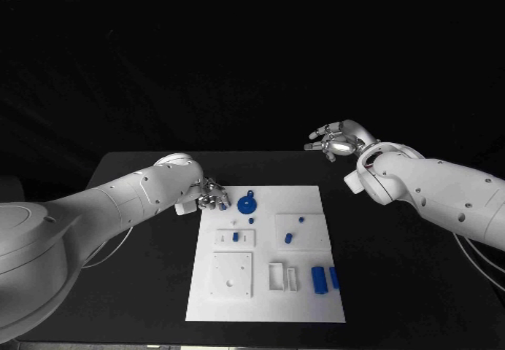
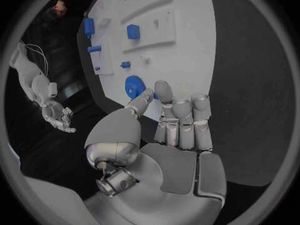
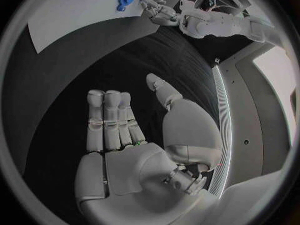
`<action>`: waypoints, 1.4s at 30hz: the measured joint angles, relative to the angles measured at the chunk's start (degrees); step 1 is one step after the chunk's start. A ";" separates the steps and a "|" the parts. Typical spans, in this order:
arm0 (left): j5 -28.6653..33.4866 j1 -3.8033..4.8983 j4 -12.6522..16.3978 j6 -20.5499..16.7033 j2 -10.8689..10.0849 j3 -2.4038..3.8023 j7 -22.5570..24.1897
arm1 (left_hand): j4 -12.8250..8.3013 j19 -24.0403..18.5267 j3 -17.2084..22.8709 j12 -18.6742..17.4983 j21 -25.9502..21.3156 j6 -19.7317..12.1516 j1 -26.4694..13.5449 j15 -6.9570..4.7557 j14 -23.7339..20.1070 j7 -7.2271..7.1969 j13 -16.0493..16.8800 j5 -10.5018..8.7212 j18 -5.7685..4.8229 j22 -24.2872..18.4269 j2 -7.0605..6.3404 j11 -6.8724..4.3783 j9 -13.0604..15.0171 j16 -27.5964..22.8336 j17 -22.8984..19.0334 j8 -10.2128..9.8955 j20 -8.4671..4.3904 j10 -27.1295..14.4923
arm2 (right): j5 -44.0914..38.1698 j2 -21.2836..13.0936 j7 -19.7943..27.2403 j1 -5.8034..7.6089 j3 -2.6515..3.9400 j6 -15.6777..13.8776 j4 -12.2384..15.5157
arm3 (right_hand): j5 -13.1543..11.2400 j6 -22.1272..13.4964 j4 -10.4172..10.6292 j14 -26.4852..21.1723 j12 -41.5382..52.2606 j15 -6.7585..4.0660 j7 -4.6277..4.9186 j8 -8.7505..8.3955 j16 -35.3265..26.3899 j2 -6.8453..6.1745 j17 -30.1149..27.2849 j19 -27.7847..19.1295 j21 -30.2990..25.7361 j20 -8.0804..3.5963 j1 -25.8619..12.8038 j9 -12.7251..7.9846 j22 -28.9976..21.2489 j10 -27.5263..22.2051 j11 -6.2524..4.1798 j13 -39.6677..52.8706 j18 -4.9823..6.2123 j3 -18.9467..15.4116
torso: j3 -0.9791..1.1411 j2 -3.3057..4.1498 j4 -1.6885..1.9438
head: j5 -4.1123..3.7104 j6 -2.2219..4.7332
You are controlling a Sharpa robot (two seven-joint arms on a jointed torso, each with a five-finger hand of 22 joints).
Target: Assemble the parts on the task board
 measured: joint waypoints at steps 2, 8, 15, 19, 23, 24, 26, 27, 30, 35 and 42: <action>0.19 -0.01 -0.02 -0.32 -0.03 0.00 0.17 | -0.40 0.00 0.52 0.00 0.00 0.64 0.43 -0.21 0.21 -0.21 -0.06 0.00 0.00 0.00 0.33 -0.28 -0.08 0.00 -0.08 0.46 0.00 0.27 | 0.00 0.02 0.00 0.00 0.00 0.04 -0.04 | 0.00 0.00 0.00 0.00 0.00 0.00 0.00 0.00 0.00 0.00 0.00 0.00 0.00 0.00 0.00 0.00 0.00 0.00 0.00 -0.06 0.00 0.00 | 0.00 0.00 -0.01 | 0.01 -0.03; 0.95 -0.11 0.12 -1.61 -0.45 -0.02 0.57 | 0.64 0.14 3.87 0.39 0.37 2.71 2.34 -0.70 0.95 -0.71 -0.15 0.00 0.02 -0.10 -0.09 -0.82 0.00 0.45 -0.09 1.30 0.14 0.82 | 0.00 0.07 -0.01 0.00 0.00 0.19 -0.15 | 0.00 -0.05 0.00 0.00 0.00 0.00 0.05 0.00 0.00 0.00 0.00 0.00 0.00 0.00 0.00 0.00 0.05 0.00 0.00 -0.06 0.00 0.00 | -0.02 0.00 -0.01 | 0.02 -0.03; 1.43 -0.13 1.94 -3.01 -1.97 -0.01 0.66 | 0.94 0.54 5.03 0.40 0.37 4.53 2.58 -1.24 1.06 -1.14 -0.24 -0.02 0.02 -0.10 -0.32 -1.24 -0.01 0.67 -0.08 2.63 -0.09 1.25 | 0.00 0.04 -0.02 -0.01 0.00 0.38 -0.20 | 0.00 -0.13 0.00 0.00 0.00 0.00 0.10 0.00 0.00 0.00 -0.05 0.00 0.00 0.00 0.00 0.00 0.05 0.00 0.00 -0.13 0.00 0.00 | 0.00 -0.06 0.01 | 0.05 -0.03; 1.99 -0.12 4.51 -4.03 -3.82 0.06 0.66 | 0.91 0.54 5.60 0.39 0.60 4.85 2.58 -1.60 1.41 -1.23 -0.30 0.00 0.03 -0.10 -0.32 -1.38 -0.01 0.67 -0.08 2.63 -0.09 1.51 | 0.00 -0.11 -0.03 -0.01 0.00 0.48 -0.21 | 0.00 -0.14 0.00 0.00 0.00 0.00 0.09 0.00 0.00 0.00 -0.05 0.00 0.00 0.00 0.00 0.00 0.05 0.00 0.00 -0.13 0.00 0.00 | 0.03 -0.09 0.08 | 0.08 -0.04; 2.68 -0.07 7.03 -4.82 -5.49 0.10 0.57 | 0.81 0.54 5.84 0.39 0.60 4.97 2.71 -1.61 1.43 -1.31 -0.30 0.47 0.02 -0.12 -0.34 -1.47 -0.31 0.76 -0.14 2.96 -0.09 1.61 | 0.00 -0.29 -0.04 -0.01 0.00 0.54 -0.21 | 0.00 -0.15 0.00 0.00 0.00 0.00 0.07 0.00 0.00 0.00 -0.05 0.00 0.00 0.00 0.00 0.00 0.04 0.00 0.00 -0.13 0.00 0.00 | 0.02 -0.13 0.14 | 0.16 -0.01; 2.85 -0.04 7.72 -4.97 -5.90 0.11 0.53 | 0.81 0.56 5.84 0.39 0.60 4.97 2.71 -1.61 1.43 -1.31 -0.35 0.55 0.02 -0.15 -0.33 -1.46 -0.31 0.91 -0.14 2.96 -0.11 1.61 | 0.00 -0.30 -0.05 -0.01 0.00 0.56 -0.21 | 0.00 -0.15 0.00 0.00 0.00 0.00 0.07 0.00 0.00 0.00 -0.05 0.00 0.00 0.00 0.00 0.00 0.04 0.00 0.00 -0.18 0.00 0.00 | 0.02 -0.15 0.18 | 0.21 0.01; 3.18 0.07 9.70 -5.25 -7.04 0.11 0.42 | 0.86 0.75 6.10 0.39 0.60 4.97 2.71 -1.71 1.53 -1.31 -0.38 0.93 0.00 -0.15 -0.33 -1.46 -0.31 0.93 -0.14 2.96 -0.30 1.62 | 0.00 -0.33 -0.06 -0.01 0.00 0.59 -0.21 | 0.00 -0.15 0.00 0.00 0.00 0.00 0.07 0.00 0.00 0.00 -0.05 0.00 0.00 0.00 0.00 0.00 0.04 0.00 0.00 -0.20 0.00 0.00 | 0.03 -0.19 0.23 | 0.28 0.02; 3.28 0.14 10.63 -5.34 -7.59 0.11 0.36 | 0.74 0.75 6.23 0.39 0.60 4.97 2.71 -1.73 1.55 -1.32 -0.40 1.42 0.00 -0.15 -0.33 -1.59 -0.36 0.93 -0.13 2.96 -0.30 1.76 | 0.00 -0.35 -0.06 -0.01 0.00 0.61 -0.21 | 0.00 -0.15 0.00 0.00 0.00 0.00 0.07 0.00 0.00 0.00 -0.05 0.00 0.00 0.00 0.00 0.00 0.04 0.00 0.00 -0.20 0.00 0.00 | 0.06 -0.23 0.27 | 0.31 0.02; 3.57 0.33 14.13 -5.65 -9.63 0.11 0.04 | 0.71 0.98 6.26 0.67 0.60 4.98 2.69 -1.74 1.56 -1.31 -0.50 3.85 0.01 -0.15 -0.31 -1.91 -0.57 1.28 -0.18 3.53 -0.13 2.08 | 0.00 -0.45 -0.07 -0.01 0.00 0.68 -0.17 | 0.00 -0.15 0.00 -0.17 0.00 0.17 0.06 0.00 0.00 0.00 -0.05 0.00 0.00 0.00 0.00 -0.01 0.09 0.00 0.00 -0.20 0.00 0.00 | 0.13 -0.35 0.40 | 0.45 -0.14; 3.73 0.37 19.81 -6.35 -13.07 0.09 -0.62 | 0.65 1.26 6.32 0.67 0.81 4.98 1.74 -1.82 1.71 -1.31 -0.61 5.20 -0.02 -0.21 -0.04 -2.27 -0.72 1.33 -0.18 4.11 -0.40 2.44 | 0.00 -0.74 -0.08 -0.01 0.00 0.78 -0.14 | 0.00 -0.15 0.00 -0.18 0.00 0.17 0.05 0.00 0.00 0.00 -0.05 0.00 0.00 0.00 0.00 -0.05 0.09 -0.12 -0.12 -0.19 0.00 0.00 | 0.25 -0.53 0.58 | 0.68 -0.43; 2.74 0.36 26.09 -8.43 -16.12 -0.13 -1.61 | 0.24 1.92 6.72 0.88 1.04 5.02 0.56 -1.87 1.86 -1.29 -0.76 7.19 -0.14 -0.23 -0.07 -2.97 -1.12 1.78 -0.17 4.52 -0.66 3.16 | 0.00 -0.89 -0.10 -0.02 0.00 0.87 -0.24 | 0.00 -0.16 0.00 -0.18 0.00 0.17 0.04 0.00 0.00 0.00 -0.10 0.00 0.00 0.00 0.00 -0.04 0.09 -0.21 -0.21 -0.25 0.01 0.00 | 0.31 -0.57 0.65 | 0.84 -0.69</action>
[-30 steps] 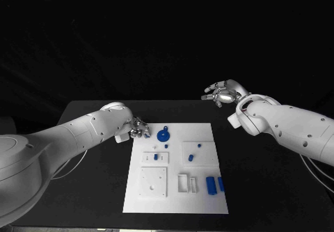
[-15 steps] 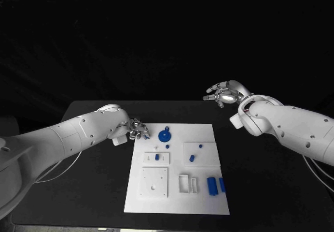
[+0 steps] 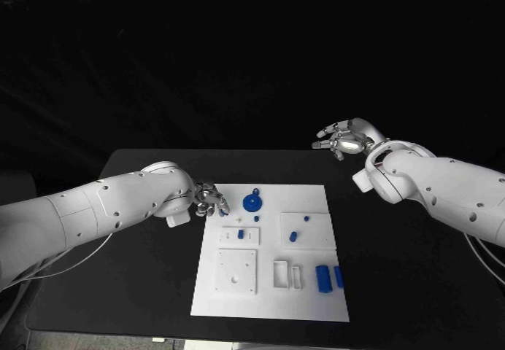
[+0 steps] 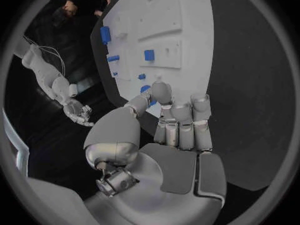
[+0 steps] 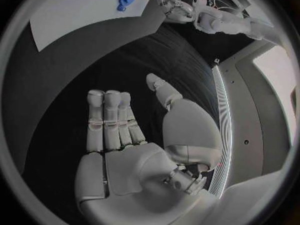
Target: Assemble the parts on the task board
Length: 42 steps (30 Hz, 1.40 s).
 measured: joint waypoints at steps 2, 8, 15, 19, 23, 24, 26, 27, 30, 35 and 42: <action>-0.47 -0.04 1.65 -0.76 -0.41 -0.15 -0.21 | -0.22 0.55 0.22 0.00 0.24 0.02 -0.65 -0.13 0.31 0.00 0.00 1.14 -0.30 -0.03 0.04 -0.21 0.00 0.00 0.00 0.32 -0.16 0.22 | 0.00 0.03 0.00 -0.10 0.00 0.03 -0.03 | 0.00 0.00 0.00 0.00 0.00 0.00 0.00 0.00 0.00 0.00 0.00 0.00 0.00 0.00 0.00 0.00 0.00 0.00 0.00 0.00 0.01 0.00 | 0.00 0.00 0.01 | 0.10 -0.06; -2.33 -0.18 5.21 -2.66 -1.34 -1.26 -0.64 | -0.35 0.58 0.34 0.30 0.45 0.11 -1.37 -0.27 0.49 -0.04 0.00 1.91 -0.30 -0.03 0.17 -0.23 0.00 0.26 0.00 0.58 -0.17 0.25 | 0.00 0.01 -0.02 -0.25 -0.01 0.13 -0.05 | 0.00 -0.08 0.00 0.00 0.18 0.00 -0.10 0.00 0.00 0.00 0.00 0.00 0.00 0.00 0.00 0.00 0.00 0.00 0.00 -0.05 0.00 0.00 | -0.06 0.05 0.00 | 0.42 -0.21; -4.31 -0.42 6.75 -4.03 -1.44 -3.14 -1.04 | -0.44 1.14 0.42 0.95 0.66 0.29 -2.49 -0.48 0.88 -0.21 0.19 2.79 -0.31 -0.03 0.22 -0.58 -0.01 0.72 0.03 1.02 -0.33 0.64 | 0.00 0.05 -0.03 -0.30 -0.01 0.21 -0.05 | 0.23 0.15 0.00 0.00 0.22 0.00 -0.02 0.00 0.21 0.00 0.00 0.00 0.00 0.00 0.00 0.00 0.07 0.00 0.00 -0.11 0.01 0.00 | -0.07 0.05 -0.07 | 0.76 -0.57; -5.16 -0.66 7.03 -4.26 -1.42 -4.50 -1.24 | -0.62 1.38 0.56 1.29 0.87 0.43 -2.78 -0.60 1.05 -0.33 0.30 3.06 -0.32 -0.03 0.12 -0.51 -0.01 0.89 0.12 1.11 -0.56 0.72 | 0.00 0.08 -0.04 -0.32 -0.01 0.25 -0.05 | 0.23 0.15 0.00 0.00 0.22 0.00 -0.02 0.00 0.21 0.00 -0.02 0.00 0.00 0.00 0.00 0.00 0.07 0.00 0.00 -0.11 0.00 0.00 | -0.06 0.08 -0.12 | 0.87 -0.74; -5.87 -1.13 7.19 -4.40 -1.42 -4.71 -1.41 | -0.68 1.39 0.51 1.29 0.89 0.49 -3.04 -0.61 1.20 -0.29 0.32 3.06 -0.33 -0.03 0.38 -0.51 0.01 0.88 0.12 1.11 -0.57 0.72 | 0.00 0.07 -0.04 -0.34 -0.01 0.29 -0.06 | 0.22 0.15 0.00 0.00 0.22 0.00 -0.03 0.00 0.21 0.00 -0.06 0.00 0.00 0.00 0.00 0.01 0.06 0.00 0.00 -0.17 0.00 0.00 | -0.05 0.09 -0.15 | 0.91 -0.90; -5.96 -1.19 7.21 -4.42 -1.42 -4.72 -1.43 | -0.68 1.39 0.50 1.29 0.89 0.49 -3.08 -0.60 1.20 -0.29 0.36 3.06 -0.33 -0.02 0.42 -0.51 0.02 0.89 0.12 1.11 -0.57 0.73 | 0.00 0.06 -0.04 -0.34 -0.01 0.30 -0.06 | 0.22 0.16 0.00 0.00 0.22 0.00 -0.03 0.00 0.21 0.00 -0.06 0.00 0.00 0.00 0.00 0.00 0.06 0.00 0.00 -0.17 0.01 0.00 | -0.04 0.09 -0.15 | 0.91 -0.92; -6.27 -1.30 7.24 -4.48 -1.43 -4.72 -1.47 | -0.68 1.39 0.50 1.29 0.89 0.51 -3.10 -0.60 1.21 -0.28 0.37 3.33 -0.33 -0.02 0.44 -0.50 0.03 0.89 0.16 1.11 -0.56 0.72 | 0.00 0.06 -0.05 -0.34 -0.01 0.31 -0.06 | 0.22 0.16 0.00 0.00 0.22 0.00 -0.04 0.00 0.21 0.00 -0.06 0.00 0.00 0.00 0.00 0.01 0.06 0.00 0.00 -0.17 0.01 0.00 | -0.03 0.09 -0.16 | 0.91 -0.97; -6.43 -1.33 7.24 -4.50 -1.44 -4.72 -1.50 | -0.68 1.38 0.50 1.39 0.89 0.51 -3.10 -0.60 1.21 -0.28 0.37 3.33 -0.33 -0.03 0.44 -0.50 0.04 0.88 0.18 1.25 -0.56 0.72 | 0.00 0.06 -0.05 -0.35 -0.01 0.32 -0.08 | 0.22 0.16 0.00 0.00 0.22 0.00 -0.04 0.00 0.21 0.00 -0.06 0.00 0.00 0.00 0.00 0.01 0.06 0.01 0.00 -0.17 0.01 0.00 | -0.04 0.09 -0.16 | 0.91 -1.00; -6.83 -1.38 7.20 -4.55 -1.44 -4.72 -1.54 | -0.82 1.38 0.63 1.51 0.89 0.53 -3.10 -0.59 1.22 -0.27 0.45 3.34 -0.33 -0.02 0.44 -0.50 0.03 1.12 0.18 1.43 -0.56 0.73 | 0.00 0.06 -0.06 -0.39 -0.01 0.34 -0.10 | 0.22 0.16 0.00 0.00 0.22 0.00 -0.05 0.00 0.21 0.00 -0.06 0.00 0.00 0.00 0.00 0.01 0.06 0.01 0.00 -0.17 0.01 0.00 | -0.01 0.09 -0.15 | 0.87 -1.13; -7.24 -1.53 7.18 -4.55 -1.31 -4.72 -1.62 | -0.93 1.38 0.61 1.78 0.89 0.55 -3.18 -0.52 1.31 -0.27 0.51 3.34 -0.33 -0.02 0.53 -0.63 0.03 1.12 0.25 1.44 -0.56 0.86 | 0.00 0.06 -0.06 -0.47 -0.01 0.38 -0.13 | 0.22 0.13 0.00 0.00 0.22 0.00 -0.04 0.00 0.21 0.00 -0.06 0.00 -0.03 0.00 0.00 0.01 0.06 0.01 0.00 -0.22 0.00 0.00 | -0.01 0.10 -0.15 | 0.84 -1.25; -7.65 -1.86 7.14 -4.47 -1.13 -4.76 -1.72 | -0.94 1.38 0.60 1.78 0.89 0.64 -3.36 -0.59 1.44 -0.34 0.51 3.33 -0.33 -0.02 0.71 -0.70 0.04 1.12 0.24 1.43 -0.56 0.94 | 0.00 0.07 -0.07 -0.55 -0.01 0.43 -0.15 | 0.22 -0.02 0.00 0.00 0.22 0.00 0.05 0.00 0.21 0.00 -0.06 0.00 -0.22 0.00 0.00 0.01 0.11 0.01 0.00 -0.23 0.01 0.00 | -0.01 0.10 -0.16 | 0.83 -1.37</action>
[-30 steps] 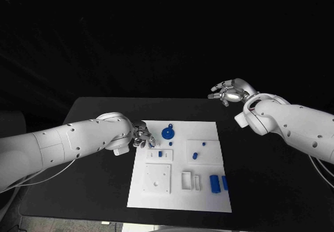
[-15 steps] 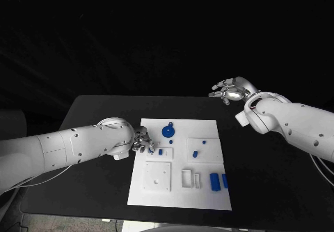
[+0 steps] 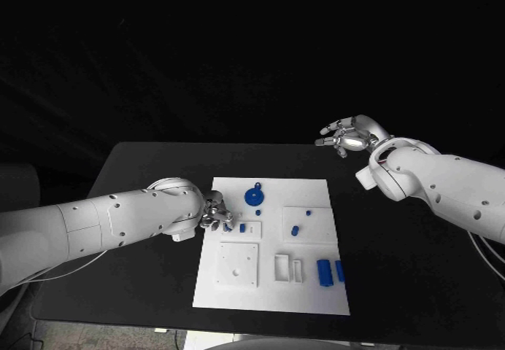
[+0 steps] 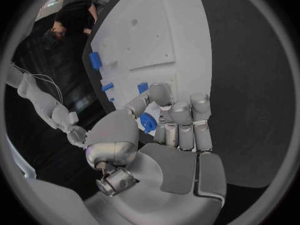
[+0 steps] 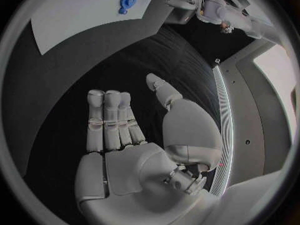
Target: Assemble the parts on the task board
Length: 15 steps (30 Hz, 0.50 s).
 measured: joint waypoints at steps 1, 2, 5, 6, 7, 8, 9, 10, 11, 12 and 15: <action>-0.08 -0.01 -0.01 0.00 0.01 0.00 0.00 | -0.01 0.00 0.00 0.00 0.07 0.00 0.00 0.06 0.08 0.00 0.00 0.00 0.00 0.00 0.00 0.00 0.01 0.00 0.00 0.00 0.00 0.00 | 0.00 0.00 0.00 -0.01 0.00 0.00 0.00 | 0.00 0.00 0.00 0.00 0.00 0.00 0.00 0.00 0.00 0.00 -0.02 0.00 0.00 0.00 0.00 0.00 0.00 0.00 0.00 -0.01 0.00 0.00 | 0.00 0.00 0.00 | 0.00 -0.03; -0.21 -0.02 -0.01 0.00 0.03 0.01 0.00 | -0.07 0.00 -0.07 0.00 0.22 0.01 0.00 -0.03 0.17 -0.01 0.00 0.00 0.00 0.00 0.00 0.02 0.02 0.00 0.03 0.00 0.00 0.02 | 0.00 0.00 0.00 -0.01 0.00 0.01 0.00 | 0.00 0.00 0.00 0.00 0.00 0.00 0.00 0.00 0.00 0.00 -0.05 0.00 0.00 0.00 0.00 0.00 0.00 0.00 0.00 -0.05 0.00 0.00 | 0.00 0.00 0.00 | 0.00 -0.04; -0.64 -0.08 -0.01 0.00 0.08 0.05 0.00 | -0.07 0.00 -0.07 0.00 0.22 0.10 -0.01 -0.02 0.19 -0.09 0.05 -0.01 0.00 0.00 -0.01 0.09 0.19 0.01 0.05 0.00 0.00 0.09 | 0.00 -0.01 0.00 -0.04 0.00 0.02 0.00 | 0.00 0.00 0.00 0.00 0.00 0.00 -0.01 0.00 0.00 0.00 -0.05 0.00 0.00 0.00 0.00 0.00 0.00 0.00 0.00 -0.06 0.00 0.00 | 0.00 0.00 0.00 | -0.03 -0.10; -0.84 -0.10 -0.01 0.00 0.11 0.06 0.00 | -0.07 0.00 -0.07 0.00 0.22 0.10 -0.01 -0.02 0.19 -0.09 0.05 -0.02 0.00 0.00 -0.01 0.09 0.18 0.21 0.05 0.00 0.00 0.09 | 0.00 -0.02 0.00 -0.04 0.00 0.03 0.00 | 0.00 0.00 0.00 0.00 0.00 0.00 -0.01 0.00 0.00 0.00 -0.05 0.00 0.00 0.00 0.00 0.00 0.00 0.00 0.00 -0.06 -0.01 0.00 | 0.01 0.00 -0.01 | -0.04 -0.11; -0.97 -0.12 -0.01 0.00 0.13 0.07 0.00 | -0.07 0.00 -0.07 0.00 0.22 0.11 -0.01 -0.02 0.20 -0.09 0.05 -0.06 0.00 0.00 -0.01 0.09 0.15 0.21 0.05 0.00 0.00 0.09 | 0.00 -0.02 0.00 -0.05 0.00 0.03 0.00 | 0.00 -0.01 0.00 0.00 0.00 0.00 -0.01 0.00 0.00 0.00 -0.05 0.00 0.00 0.00 0.00 0.00 0.00 0.00 0.00 -0.06 0.00 0.00 | 0.01 0.00 0.00 | -0.04 -0.12; -1.11 -0.13 -0.01 0.00 0.14 0.07 0.00 | -0.07 0.00 -0.07 0.21 0.22 0.19 -0.01 -0.11 0.47 -0.03 0.05 -0.05 0.01 0.00 -0.01 0.09 0.12 0.21 0.05 0.00 0.00 0.09 | 0.00 -0.02 0.00 -0.06 0.00 0.04 0.00 | 0.00 -0.01 0.00 0.00 0.00 0.00 -0.01 0.00 0.00 0.00 -0.05 0.00 0.00 0.00 0.00 0.00 0.00 0.00 0.00 -0.06 0.00 0.00 | 0.01 -0.01 -0.01 | -0.06 -0.14; -1.25 -0.14 -0.01 0.00 0.15 0.08 0.01 | -0.07 0.00 -0.08 0.21 0.22 0.33 -0.02 -0.11 0.48 -0.09 0.05 0.02 0.01 0.00 -0.02 0.10 0.12 0.21 0.05 0.00 0.00 0.10 | 0.00 -0.02 0.00 -0.07 0.00 0.04 0.00 | 0.00 0.00 0.00 0.00 0.00 0.00 -0.01 0.00 0.00 0.00 -0.05 0.00 0.00 0.00 0.00 0.00 0.00 0.00 0.00 -0.06 0.00 0.00 | 0.01 -0.01 -0.01 | -0.07 -0.15; -1.38 -0.15 -0.01 0.00 0.16 0.08 0.03 | -0.08 0.00 -0.08 0.21 0.22 0.37 -0.03 -0.11 0.49 -0.09 0.05 0.14 0.01 0.00 -0.03 0.10 0.12 0.21 0.05 0.00 0.00 0.10 | 0.00 -0.02 0.00 -0.07 0.00 0.04 -0.01 | 0.00 0.00 0.00 0.00 0.00 0.00 -0.02 0.00 0.00 0.00 -0.05 0.00 0.00 0.00 0.00 0.00 0.00 0.00 0.00 -0.09 0.00 0.00 | 0.01 -0.01 -0.01 | -0.08 -0.18; -1.47 -0.16 -0.01 0.00 0.17 0.08 0.04 | -0.08 0.00 -0.08 0.21 0.22 0.40 -0.10 -0.14 0.52 -0.10 0.05 0.14 0.01 0.00 -0.10 0.10 0.12 0.21 0.05 0.00 0.00 0.10 | 0.00 -0.02 0.00 -0.08 0.00 0.05 -0.01 | 0.00 0.00 0.00 0.00 0.00 0.00 -0.02 0.00 0.00 0.00 -0.05 0.00 0.00 0.00 0.00 0.00 0.00 0.00 0.00 -0.11 -0.01 0.00 | 0.02 -0.01 -0.01 | -0.09 -0.20; -1.58 -0.16 -0.01 0.00 0.17 0.08 0.05 | -0.08 0.00 -0.08 0.21 0.22 0.48 -0.17 -0.21 0.76 -0.12 0.05 0.14 0.01 0.00 -0.17 0.10 0.12 0.21 0.05 0.00 0.00 0.10 | 0.00 -0.02 0.00 -0.09 0.00 0.05 -0.02 | 0.00 0.00 0.00 0.00 0.00 0.00 -0.02 0.00 0.00 0.00 -0.05 0.00 0.00 0.00 0.00 0.00 0.00 0.00 0.00 -0.11 0.00 0.00 | 0.02 -0.01 -0.01 | -0.10 -0.20; -1.84 -0.18 0.00 0.01 0.19 0.09 0.07 | -0.12 0.00 -0.12 0.21 0.22 0.57 -0.24 -0.21 0.78 -0.17 0.07 0.14 0.01 0.00 -0.24 0.12 0.12 0.21 0.05 -0.01 0.00 0.12 | 0.00 -0.01 0.00 -0.16 0.00 0.06 -0.07 | 0.00 0.00 0.00 0.00 0.22 0.00 -0.02 0.00 0.00 0.00 -0.05 0.00 0.00 0.00 0.00 0.00 0.01 0.00 0.00 -0.11 0.00 0.00 | 0.02 -0.01 -0.01 | -0.12 -0.21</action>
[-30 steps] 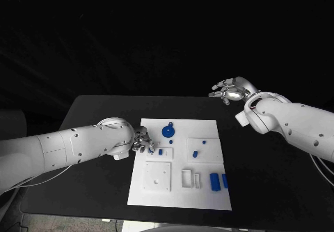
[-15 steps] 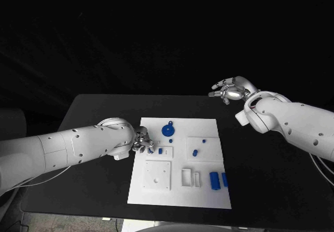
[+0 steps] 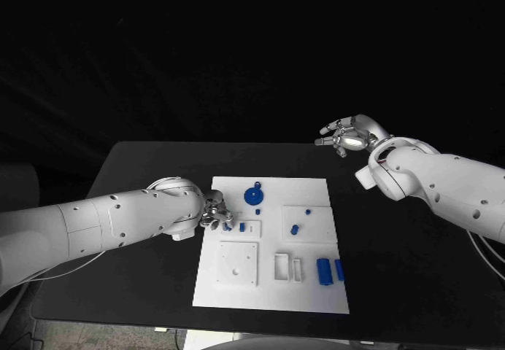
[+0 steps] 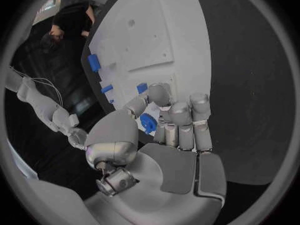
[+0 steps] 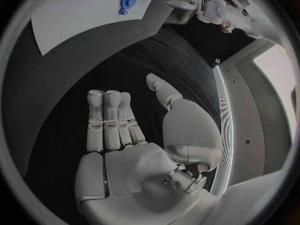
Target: Assemble the parts on the task board
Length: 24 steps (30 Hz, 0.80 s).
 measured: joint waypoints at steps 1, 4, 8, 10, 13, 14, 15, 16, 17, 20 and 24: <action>-0.10 0.00 0.00 0.03 0.00 0.00 0.00 | -0.03 0.00 -0.03 0.00 0.00 0.04 0.00 -0.01 0.02 -0.04 0.03 0.00 0.00 0.00 0.00 0.04 0.00 0.00 0.00 0.00 0.00 0.04 | 0.00 0.00 0.00 -0.03 0.00 0.01 0.00 | 0.00 0.00 0.00 0.00 0.00 0.00 0.00 0.00 0.00 0.00 0.00 0.00 0.00 0.00 0.00 0.00 0.03 0.00 0.00 0.00 0.00 0.00 | 0.01 0.00 0.00 | 0.00 -0.01; -0.29 0.00 0.03 0.13 0.00 0.01 0.00 | -0.03 0.00 -0.03 0.00 0.00 0.07 -0.01 -0.07 0.16 -0.06 0.03 0.00 0.00 0.00 -0.02 -0.13 0.00 0.00 0.01 -0.01 0.00 -0.12 | 0.00 0.00 0.00 -0.07 0.00 0.02 -0.01 | 0.00 0.00 0.00 0.00 0.00 0.00 -0.01 0.00 0.00 0.00 0.00 0.00 0.00 0.00 0.00 -0.05 0.04 0.00 0.00 -0.03 0.00 0.00 | 0.02 0.00 0.00 | 0.00 -0.07; -0.45 0.00 0.09 0.38 -0.06 0.01 -0.05 | -0.08 0.00 0.02 0.00 0.00 0.09 -0.01 -0.29 0.08 -0.08 0.03 0.00 0.00 0.00 -0.01 -0.13 0.00 0.00 0.05 -0.01 0.00 -0.13 | 0.00 0.00 0.00 -0.09 0.00 0.04 -0.03 | 0.00 -0.01 0.00 0.00 0.00 0.00 -0.02 0.00 0.00 0.00 -0.05 0.00 0.00 0.00 0.00 -0.05 0.04 0.00 0.00 -0.06 0.00 0.00 | 0.02 -0.01 0.01 | 0.00 -0.09; -0.51 0.00 0.09 0.51 -0.06 0.01 -0.08 | -0.19 0.00 0.13 0.00 0.00 0.15 -0.01 -0.31 0.10 -0.14 0.03 0.00 0.01 0.00 -0.01 -0.13 0.00 0.00 0.05 -0.01 0.00 -0.13 | 0.00 0.00 0.00 -0.10 0.00 0.05 -0.03 | 0.00 -0.07 0.00 0.00 0.00 0.00 -0.09 0.00 0.00 0.00 -0.05 0.00 0.00 0.00 0.00 -0.05 0.03 0.00 0.00 -0.06 0.00 0.00 | 0.02 -0.01 0.02 | 0.00 -0.09; -0.58 0.00 0.06 0.65 -0.08 0.01 -0.12 | -0.19 0.00 0.12 0.00 0.00 0.20 -0.01 -0.32 0.11 -0.19 0.02 -0.01 0.01 0.00 -0.01 -0.13 0.00 0.00 0.05 -0.02 0.00 -0.13 | 0.00 -0.01 0.00 -0.11 0.00 0.06 -0.04 | 0.00 0.04 0.00 0.00 0.00 0.00 0.01 0.00 0.00 0.00 -0.05 0.00 0.00 0.00 0.00 -0.05 0.03 0.00 0.00 -0.10 0.00 0.00 | 0.02 -0.02 0.02 | 0.00 -0.09; -0.60 0.00 0.04 0.72 -0.08 0.01 -0.14 | -0.19 0.00 0.12 0.00 0.00 0.23 -0.01 -0.32 0.11 -0.22 0.02 -0.01 0.00 0.00 -0.01 -0.13 0.01 0.00 0.04 -0.03 0.00 -0.12 | 0.00 -0.03 0.00 -0.11 0.00 0.06 -0.04 | 0.00 0.08 0.00 0.00 0.00 0.00 0.05 0.00 0.00 0.00 -0.05 0.00 0.00 0.00 0.00 -0.05 0.04 0.00 0.00 -0.12 0.00 0.00 | 0.02 -0.03 0.02 | 0.00 -0.09; -0.62 0.00 0.03 0.76 -0.09 0.01 -0.15 | -0.19 0.00 0.12 0.00 0.00 0.24 0.00 -0.32 0.12 -0.23 0.02 -0.01 0.00 0.00 -0.01 -0.13 0.01 0.00 0.04 -0.01 0.00 -0.13 | 0.00 -0.03 0.00 -0.11 0.00 0.06 -0.04 | 0.00 0.08 0.00 0.00 0.00 0.00 0.05 0.00 0.00 0.00 -0.05 0.00 0.00 0.00 0.00 -0.05 0.03 0.00 0.00 -0.12 0.00 0.00 | 0.02 -0.03 0.01 | -0.01 -0.09; -0.63 0.00 0.03 0.80 -0.11 0.01 -0.16 | -0.19 0.00 0.12 0.00 0.00 0.24 0.00 -0.32 0.12 -0.23 0.02 -0.01 0.01 0.00 -0.01 -0.13 0.01 0.00 0.04 0.01 0.00 -0.12 | 0.00 -0.04 0.00 -0.11 0.00 0.07 -0.04 | 0.00 0.08 0.00 0.00 0.00 0.00 0.05 0.00 0.00 0.00 -0.05 0.00 0.00 0.00 0.00 -0.05 0.03 0.00 0.00 -0.12 0.00 0.00 | 0.01 -0.03 0.01 | -0.03 -0.09; -0.64 0.00 0.03 0.83 -0.11 0.01 -0.16 | -0.19 0.00 0.12 0.00 0.00 0.24 0.00 -0.33 0.13 -0.23 0.02 -0.01 0.01 0.00 -0.01 -0.13 0.01 0.00 0.04 0.09 0.00 -0.12 | 0.00 -0.04 0.00 -0.11 0.00 0.07 -0.04 | 0.00 0.08 0.00 0.00 0.00 0.00 0.04 0.00 0.00 0.00 -0.05 0.00 0.00 0.00 0.00 -0.05 0.03 0.00 0.00 -0.12 0.00 0.00 | 0.01 -0.03 0.01 | -0.04 -0.08; -0.67 0.00 0.02 0.92 -0.13 0.01 -0.17 | -0.23 0.00 0.08 0.00 0.00 0.25 0.01 -0.35 0.15 -0.23 0.02 -0.02 0.01 0.00 0.00 -0.12 0.01 0.00 0.04 0.23 0.00 -0.12 | 0.00 -0.04 0.00 -0.12 0.00 0.08 -0.05 | 0.00 0.09 0.00 0.00 0.00 0.00 0.04 0.00 0.00 0.00 -0.05 0.00 0.00 0.00 0.00 -0.05 0.08 0.00 0.00 -0.12 0.00 0.00 | 0.00 -0.03 0.01 | -0.04 -0.08; -0.69 0.01 0.00 1.00 -0.13 0.02 -0.18 | -0.27 0.00 0.05 0.00 0.00 0.25 0.01 -0.39 0.19 -0.24 0.03 -0.02 0.00 0.00 0.00 -0.13 0.01 0.00 0.04 0.23 0.00 -0.12 | 0.00 -0.04 0.00 -0.14 0.00 0.08 -0.07 | 0.00 0.09 -0.12 0.00 0.00 0.00 0.03 0.00 0.00 0.00 -0.05 0.00 0.00 0.00 0.00 -0.04 0.08 0.00 0.00 -0.17 0.00 -0.12 | -0.01 -0.03 0.02 | -0.04 -0.12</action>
